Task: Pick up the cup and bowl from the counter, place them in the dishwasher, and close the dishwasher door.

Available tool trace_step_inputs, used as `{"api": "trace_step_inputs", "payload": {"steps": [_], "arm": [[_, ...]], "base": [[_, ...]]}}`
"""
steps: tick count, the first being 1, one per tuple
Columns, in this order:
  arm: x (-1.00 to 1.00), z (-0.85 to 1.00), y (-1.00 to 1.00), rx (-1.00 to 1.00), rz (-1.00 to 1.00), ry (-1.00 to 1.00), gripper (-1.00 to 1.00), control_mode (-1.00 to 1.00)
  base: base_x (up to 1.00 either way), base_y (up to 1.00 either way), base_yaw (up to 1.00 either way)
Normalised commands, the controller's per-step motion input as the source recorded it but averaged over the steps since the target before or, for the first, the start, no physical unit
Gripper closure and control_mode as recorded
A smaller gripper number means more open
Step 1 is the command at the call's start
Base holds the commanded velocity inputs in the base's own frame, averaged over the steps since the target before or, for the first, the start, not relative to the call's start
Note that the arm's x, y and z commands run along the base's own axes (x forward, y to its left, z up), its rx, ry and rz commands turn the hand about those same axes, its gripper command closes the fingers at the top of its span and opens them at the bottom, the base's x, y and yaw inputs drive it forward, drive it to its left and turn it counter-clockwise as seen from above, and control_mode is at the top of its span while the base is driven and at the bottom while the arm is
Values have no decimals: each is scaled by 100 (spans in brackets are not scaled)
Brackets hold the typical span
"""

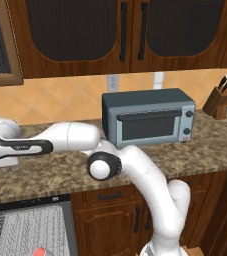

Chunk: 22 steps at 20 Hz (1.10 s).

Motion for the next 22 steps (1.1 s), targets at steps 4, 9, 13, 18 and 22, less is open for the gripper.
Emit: {"api": "trace_step_inputs", "payload": {"steps": [4, 9, 13, 18, 22], "arm": [[41, -7, 31, 2, 12, 0, -100, -100], [34, -13, 44, 0, 8, -4, -100, -100], [36, -10, 44, 0, 2, -4, -100, -100], [49, -1, 43, 0, 0, 0, -100, -100], [57, 0, 61, -3, 0, 1, -100, -100]], "base": [[0, 0, 0], [0, 0, 0], [0, 0, 0], [0, 0, 0], [0, 0, 0]]}}
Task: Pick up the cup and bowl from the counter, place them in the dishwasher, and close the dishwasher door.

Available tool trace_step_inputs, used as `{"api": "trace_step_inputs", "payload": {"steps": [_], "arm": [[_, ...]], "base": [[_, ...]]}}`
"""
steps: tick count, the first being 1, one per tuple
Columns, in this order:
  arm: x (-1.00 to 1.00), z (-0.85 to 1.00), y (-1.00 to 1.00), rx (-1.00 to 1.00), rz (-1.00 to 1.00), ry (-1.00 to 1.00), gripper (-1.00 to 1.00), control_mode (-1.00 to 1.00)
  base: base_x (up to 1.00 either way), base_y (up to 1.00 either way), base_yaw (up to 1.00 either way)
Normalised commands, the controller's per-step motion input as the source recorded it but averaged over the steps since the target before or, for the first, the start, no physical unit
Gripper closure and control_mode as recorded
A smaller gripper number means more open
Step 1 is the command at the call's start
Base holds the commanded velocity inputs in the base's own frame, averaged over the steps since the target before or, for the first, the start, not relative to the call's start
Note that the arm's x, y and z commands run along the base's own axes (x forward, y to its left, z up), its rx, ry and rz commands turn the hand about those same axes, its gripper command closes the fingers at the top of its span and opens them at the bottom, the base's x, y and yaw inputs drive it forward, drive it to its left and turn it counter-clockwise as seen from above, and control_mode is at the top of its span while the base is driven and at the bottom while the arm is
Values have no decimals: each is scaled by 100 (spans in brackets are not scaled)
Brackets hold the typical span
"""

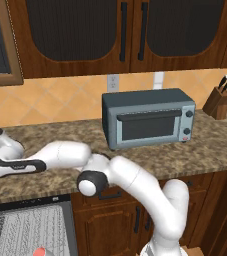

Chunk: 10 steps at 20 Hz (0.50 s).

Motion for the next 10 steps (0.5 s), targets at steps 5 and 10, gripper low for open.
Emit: {"api": "trace_step_inputs", "payload": {"steps": [5, 10], "arm": [[39, 15, 58, -16, 0, 10, -100, -100], [33, 37, 35, -23, 1, 24, -100, -100]], "base": [[0, 0, 0], [0, 0, 0]]}}
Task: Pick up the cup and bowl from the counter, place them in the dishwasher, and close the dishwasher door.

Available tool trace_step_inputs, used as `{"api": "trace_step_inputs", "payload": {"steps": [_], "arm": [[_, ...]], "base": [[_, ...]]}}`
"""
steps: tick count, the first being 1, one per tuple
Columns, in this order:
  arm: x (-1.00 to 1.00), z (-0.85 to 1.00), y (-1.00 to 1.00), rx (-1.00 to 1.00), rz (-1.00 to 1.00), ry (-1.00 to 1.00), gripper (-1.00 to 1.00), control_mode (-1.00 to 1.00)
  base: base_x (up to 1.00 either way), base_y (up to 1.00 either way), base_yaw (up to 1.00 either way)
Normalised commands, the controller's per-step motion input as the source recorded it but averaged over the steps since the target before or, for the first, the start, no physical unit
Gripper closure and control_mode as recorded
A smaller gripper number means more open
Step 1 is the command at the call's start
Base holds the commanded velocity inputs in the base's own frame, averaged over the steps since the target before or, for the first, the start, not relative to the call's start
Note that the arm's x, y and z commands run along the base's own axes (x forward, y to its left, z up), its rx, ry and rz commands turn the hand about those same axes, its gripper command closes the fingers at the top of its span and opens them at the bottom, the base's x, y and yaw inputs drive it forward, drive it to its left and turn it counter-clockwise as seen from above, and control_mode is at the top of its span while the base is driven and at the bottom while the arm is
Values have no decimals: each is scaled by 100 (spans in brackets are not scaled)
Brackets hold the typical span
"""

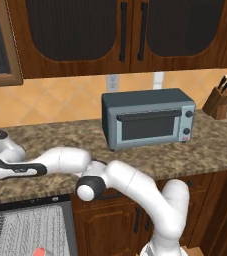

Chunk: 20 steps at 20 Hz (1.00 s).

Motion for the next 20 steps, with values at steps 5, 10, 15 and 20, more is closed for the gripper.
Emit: {"api": "trace_step_inputs", "payload": {"steps": [5, 10, 15, 20], "arm": [[20, 10, 60, -23, 0, 21, 100, -100], [18, 30, 53, -28, 6, 23, 100, -100], [11, 57, 43, -35, 4, 17, 100, -100], [0, 75, 32, -34, 2, 7, 100, -100]], "base": [[0, 0, 0], [0, 0, 0], [0, 0, 0], [0, 0, 0]]}}
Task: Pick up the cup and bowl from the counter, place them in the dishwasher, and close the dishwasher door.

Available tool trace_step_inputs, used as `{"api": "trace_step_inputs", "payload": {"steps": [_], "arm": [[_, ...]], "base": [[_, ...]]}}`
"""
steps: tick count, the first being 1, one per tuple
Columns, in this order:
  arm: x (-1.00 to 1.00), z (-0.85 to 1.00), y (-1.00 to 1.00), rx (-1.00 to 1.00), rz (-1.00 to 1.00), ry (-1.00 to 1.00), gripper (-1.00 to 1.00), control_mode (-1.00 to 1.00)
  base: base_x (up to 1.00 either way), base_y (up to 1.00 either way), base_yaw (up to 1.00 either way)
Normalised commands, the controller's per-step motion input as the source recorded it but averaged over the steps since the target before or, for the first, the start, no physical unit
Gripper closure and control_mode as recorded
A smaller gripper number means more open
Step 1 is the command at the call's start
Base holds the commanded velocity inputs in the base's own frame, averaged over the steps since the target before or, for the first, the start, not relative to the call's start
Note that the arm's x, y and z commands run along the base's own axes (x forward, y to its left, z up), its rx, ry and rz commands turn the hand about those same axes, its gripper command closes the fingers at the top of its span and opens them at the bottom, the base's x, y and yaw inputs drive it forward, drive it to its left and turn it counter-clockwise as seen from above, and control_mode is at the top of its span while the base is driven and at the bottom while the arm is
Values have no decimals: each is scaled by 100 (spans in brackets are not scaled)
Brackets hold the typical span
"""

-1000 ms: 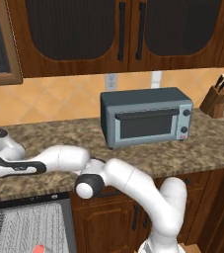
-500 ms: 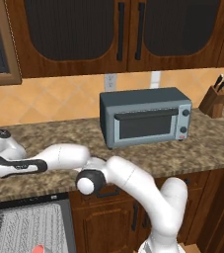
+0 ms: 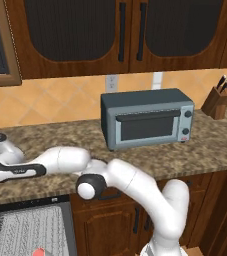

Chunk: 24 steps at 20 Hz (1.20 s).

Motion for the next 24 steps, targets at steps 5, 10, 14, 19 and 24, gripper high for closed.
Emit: {"api": "trace_step_inputs", "payload": {"steps": [5, 10, 14, 19, 24], "arm": [[-30, 84, -6, -25, 0, -2, 100, -100], [-83, 71, -58, -30, 0, -12, 100, -100], [-100, 27, -79, -24, 0, -25, 100, -100], [-100, 6, -82, -31, 0, -7, 100, -100], [-100, -12, -92, -26, -3, -3, 100, -100]], "base": [[0, 0, 0], [0, 0, 0], [0, 0, 0], [0, 0, 0], [0, 0, 0]]}}
